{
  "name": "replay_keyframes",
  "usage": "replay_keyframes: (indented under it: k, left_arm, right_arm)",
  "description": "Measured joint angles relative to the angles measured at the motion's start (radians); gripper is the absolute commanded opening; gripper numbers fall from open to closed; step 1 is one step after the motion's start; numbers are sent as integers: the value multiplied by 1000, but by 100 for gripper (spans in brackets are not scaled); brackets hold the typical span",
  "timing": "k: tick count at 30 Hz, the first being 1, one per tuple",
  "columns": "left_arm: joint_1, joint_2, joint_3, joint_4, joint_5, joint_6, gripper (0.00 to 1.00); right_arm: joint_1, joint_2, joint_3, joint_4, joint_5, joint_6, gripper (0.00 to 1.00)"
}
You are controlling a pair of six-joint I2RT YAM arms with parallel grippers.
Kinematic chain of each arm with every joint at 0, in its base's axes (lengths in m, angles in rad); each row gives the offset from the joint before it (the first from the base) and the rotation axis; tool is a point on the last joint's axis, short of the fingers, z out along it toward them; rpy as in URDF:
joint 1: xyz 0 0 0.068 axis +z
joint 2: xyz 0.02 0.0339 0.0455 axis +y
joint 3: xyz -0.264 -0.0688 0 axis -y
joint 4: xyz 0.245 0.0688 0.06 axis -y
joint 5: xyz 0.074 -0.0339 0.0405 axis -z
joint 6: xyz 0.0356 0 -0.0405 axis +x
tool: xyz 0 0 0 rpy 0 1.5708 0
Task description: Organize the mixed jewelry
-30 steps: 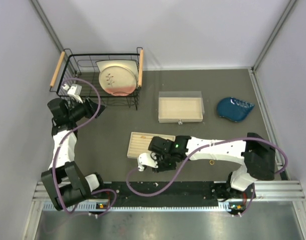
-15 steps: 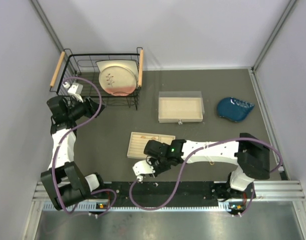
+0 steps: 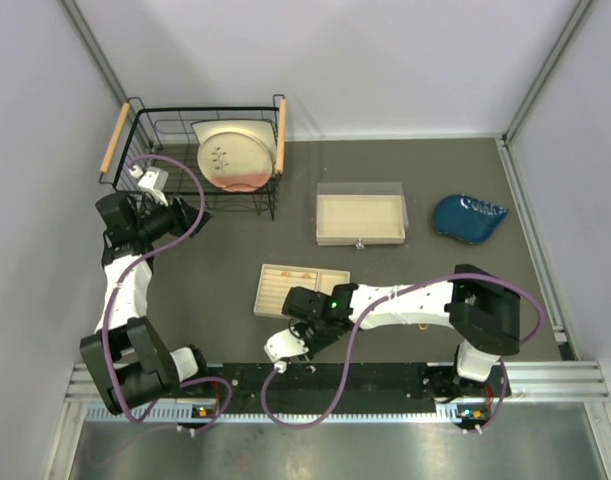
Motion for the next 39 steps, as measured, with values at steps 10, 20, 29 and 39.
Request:
replay_keyframes:
  k: [10, 20, 29, 39]
  left_arm:
    - [0, 0, 0, 0, 0, 6, 58]
    - [-1, 0, 0, -1, 0, 16, 58]
    - [-1, 5, 0, -20, 1, 39, 58]
    - [-2, 5, 2, -46, 29, 63, 57]
  right_arm:
    - [1, 39, 0, 1, -3, -40, 26]
    - [2, 48, 2, 3, -2, -66, 22]
    - [3, 60, 10, -1, -3, -80, 1]
    - [3, 78, 47, -36, -11, -75, 0]
